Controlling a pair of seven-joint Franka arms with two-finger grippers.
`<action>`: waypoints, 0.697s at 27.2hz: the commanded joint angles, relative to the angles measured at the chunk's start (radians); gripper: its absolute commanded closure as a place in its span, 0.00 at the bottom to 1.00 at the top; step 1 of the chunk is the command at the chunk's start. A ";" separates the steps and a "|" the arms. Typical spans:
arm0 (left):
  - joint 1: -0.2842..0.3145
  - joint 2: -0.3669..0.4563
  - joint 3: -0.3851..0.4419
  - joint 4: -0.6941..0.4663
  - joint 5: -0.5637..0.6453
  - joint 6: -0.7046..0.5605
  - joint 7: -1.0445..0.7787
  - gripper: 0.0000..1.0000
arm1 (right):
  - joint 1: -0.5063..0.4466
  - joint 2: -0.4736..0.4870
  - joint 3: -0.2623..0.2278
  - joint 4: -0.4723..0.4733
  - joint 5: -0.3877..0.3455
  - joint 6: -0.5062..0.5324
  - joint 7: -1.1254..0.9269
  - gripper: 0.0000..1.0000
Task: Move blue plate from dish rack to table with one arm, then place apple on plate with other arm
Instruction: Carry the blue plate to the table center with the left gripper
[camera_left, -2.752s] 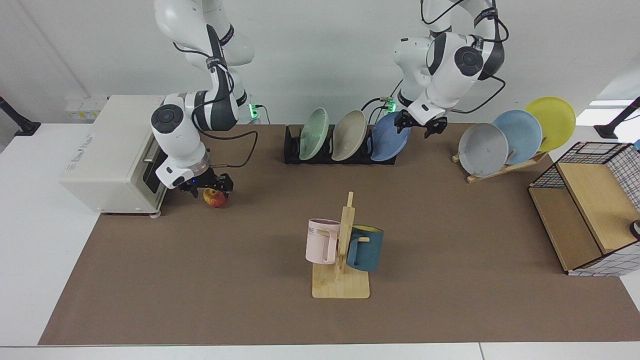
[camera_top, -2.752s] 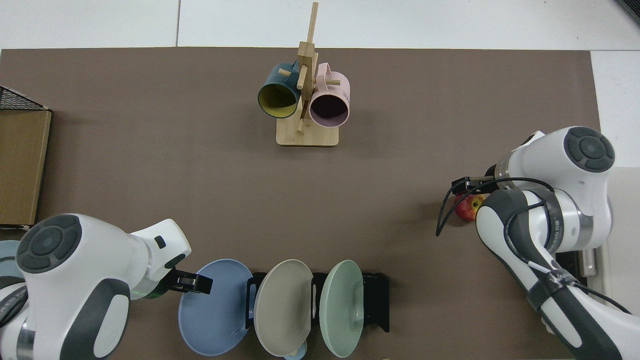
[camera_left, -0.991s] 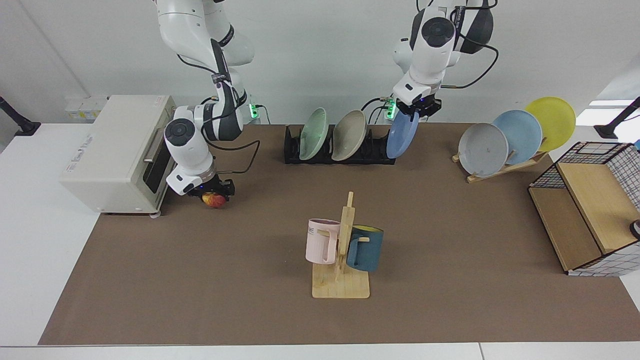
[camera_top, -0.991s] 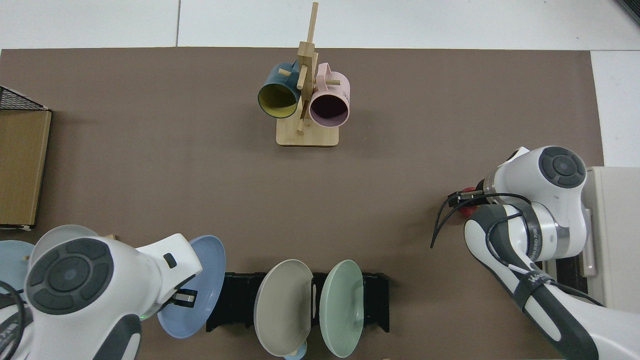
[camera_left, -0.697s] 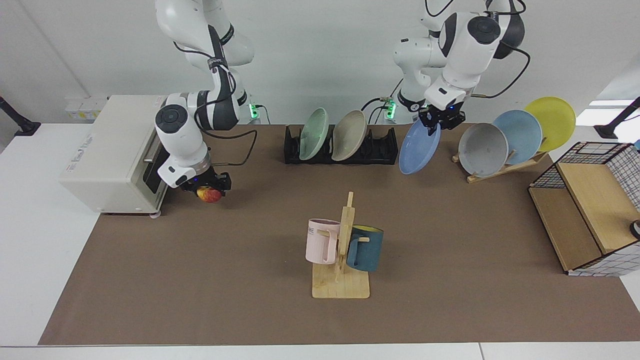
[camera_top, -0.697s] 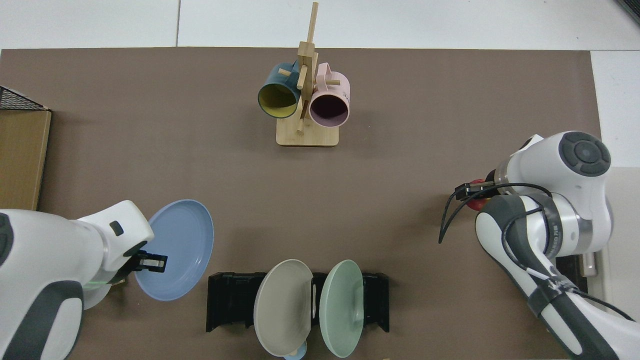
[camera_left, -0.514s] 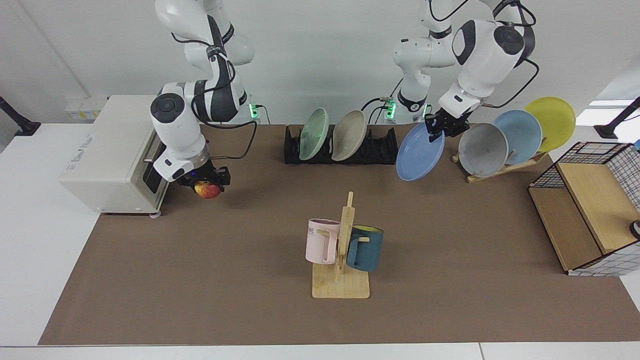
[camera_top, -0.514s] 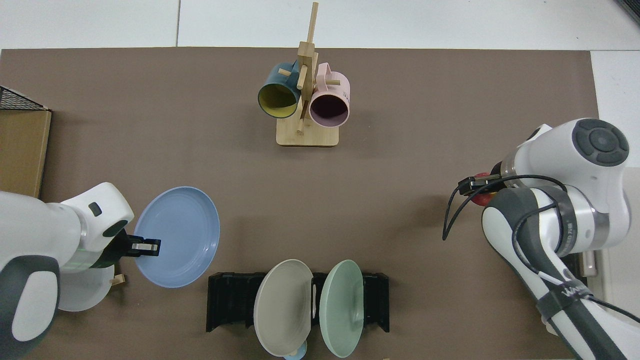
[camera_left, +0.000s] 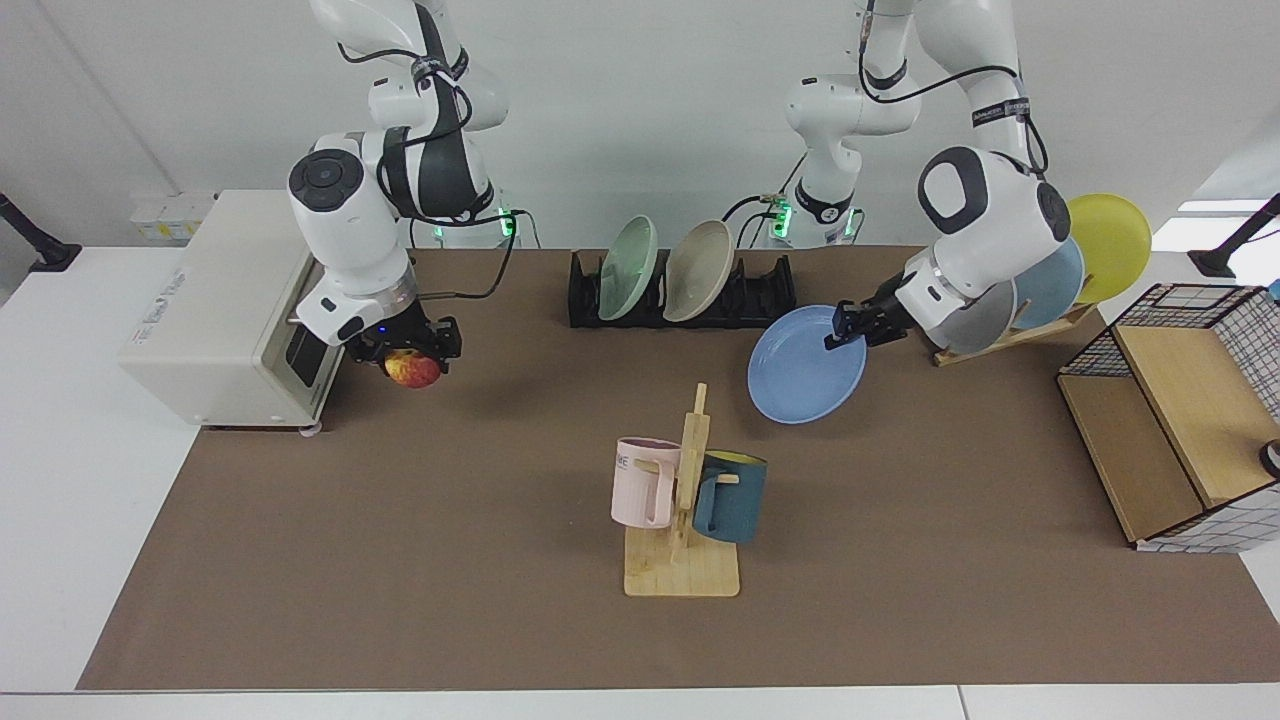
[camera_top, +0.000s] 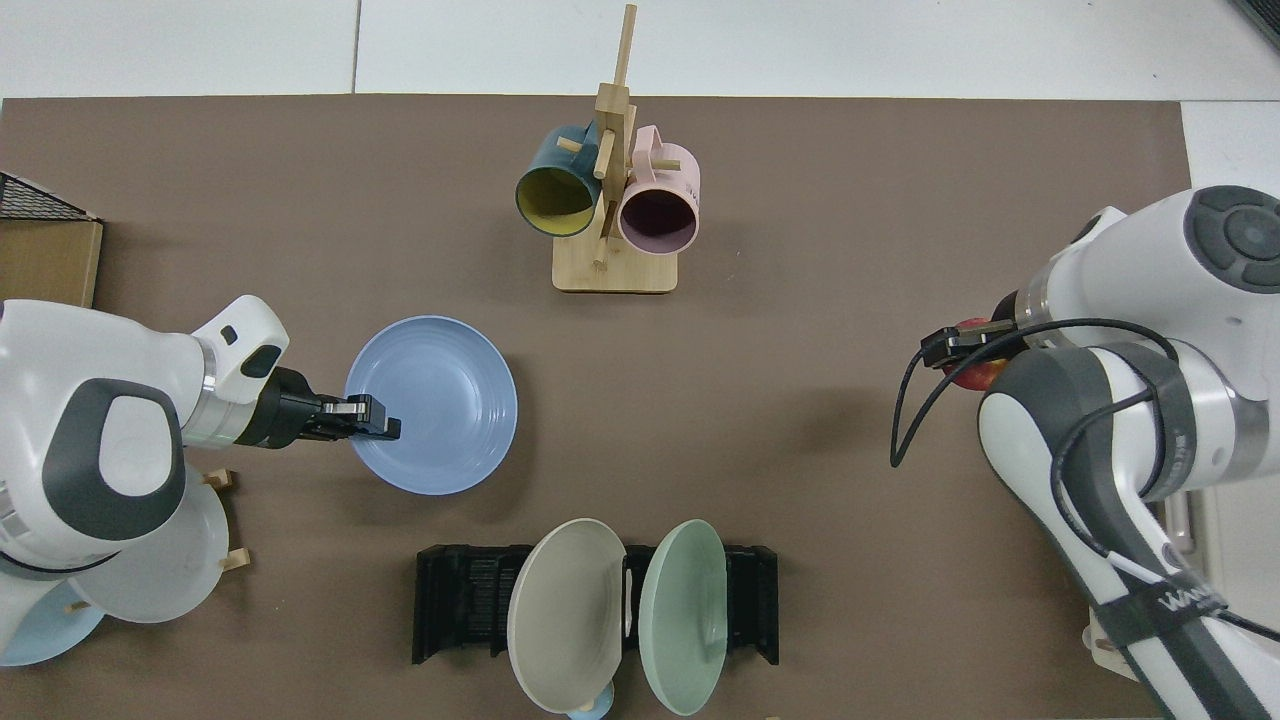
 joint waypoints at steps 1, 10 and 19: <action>0.012 0.064 -0.015 0.027 -0.087 0.063 0.058 1.00 | -0.003 0.002 0.008 0.018 0.002 -0.024 -0.009 1.00; 0.004 0.107 -0.043 0.005 -0.233 0.107 0.092 1.00 | -0.003 -0.001 0.021 0.013 0.003 -0.022 -0.001 1.00; -0.072 0.115 -0.161 -0.027 -0.264 0.322 0.040 1.00 | -0.002 -0.009 0.052 0.008 0.003 -0.022 0.066 1.00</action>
